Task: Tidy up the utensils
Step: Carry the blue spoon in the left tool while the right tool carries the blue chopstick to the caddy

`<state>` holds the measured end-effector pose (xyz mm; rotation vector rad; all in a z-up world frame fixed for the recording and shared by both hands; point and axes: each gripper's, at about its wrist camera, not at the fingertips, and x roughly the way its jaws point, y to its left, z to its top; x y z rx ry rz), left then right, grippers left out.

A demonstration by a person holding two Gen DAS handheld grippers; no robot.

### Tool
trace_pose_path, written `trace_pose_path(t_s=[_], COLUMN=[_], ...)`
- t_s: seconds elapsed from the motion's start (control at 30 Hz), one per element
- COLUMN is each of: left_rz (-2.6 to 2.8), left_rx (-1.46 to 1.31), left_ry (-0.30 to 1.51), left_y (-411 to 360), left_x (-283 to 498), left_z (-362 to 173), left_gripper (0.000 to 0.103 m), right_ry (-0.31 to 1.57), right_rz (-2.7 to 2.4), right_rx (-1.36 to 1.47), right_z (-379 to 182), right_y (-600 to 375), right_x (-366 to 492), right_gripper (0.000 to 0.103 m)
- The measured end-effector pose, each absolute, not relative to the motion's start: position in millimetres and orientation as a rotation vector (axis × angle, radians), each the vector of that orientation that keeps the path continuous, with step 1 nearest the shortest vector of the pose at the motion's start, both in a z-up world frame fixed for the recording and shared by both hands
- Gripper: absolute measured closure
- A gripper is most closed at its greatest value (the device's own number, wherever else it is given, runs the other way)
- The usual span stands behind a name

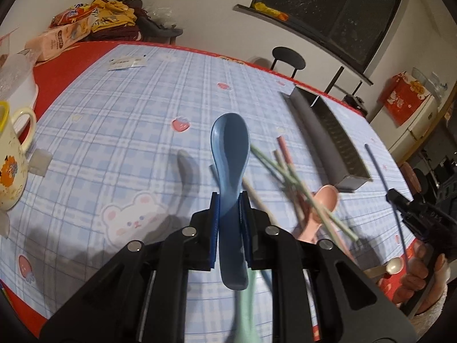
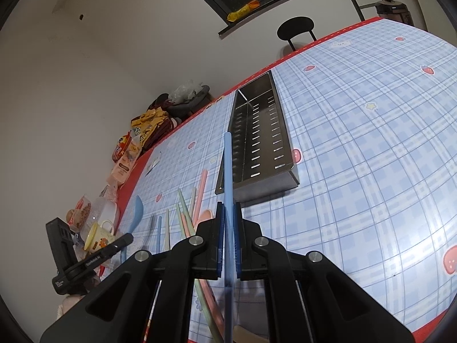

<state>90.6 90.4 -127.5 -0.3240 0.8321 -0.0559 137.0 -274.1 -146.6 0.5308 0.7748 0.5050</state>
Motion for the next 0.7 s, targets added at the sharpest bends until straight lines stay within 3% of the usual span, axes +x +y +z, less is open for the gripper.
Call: trace_pose_path(t_s=[0.4,0.7], left_rz=[-0.255,-0.264], left_rx=[-0.435,-0.581], left_ry=[0.842,0.906], left_y=[8.5,-45.1], left_x=[192.4,279.1], left_z=[-89.0,-113.3], left_gripper=[0.085,0.085], right_ry=[0.789,0.852], right_rz=[0.444,0.399], right_rx=[0.441,0.464], right_z=[-118.2,-125.7], right_y=[-270.3,-257.3], right_x=[237.5,316.7], right_gripper=[0.096,0.096])
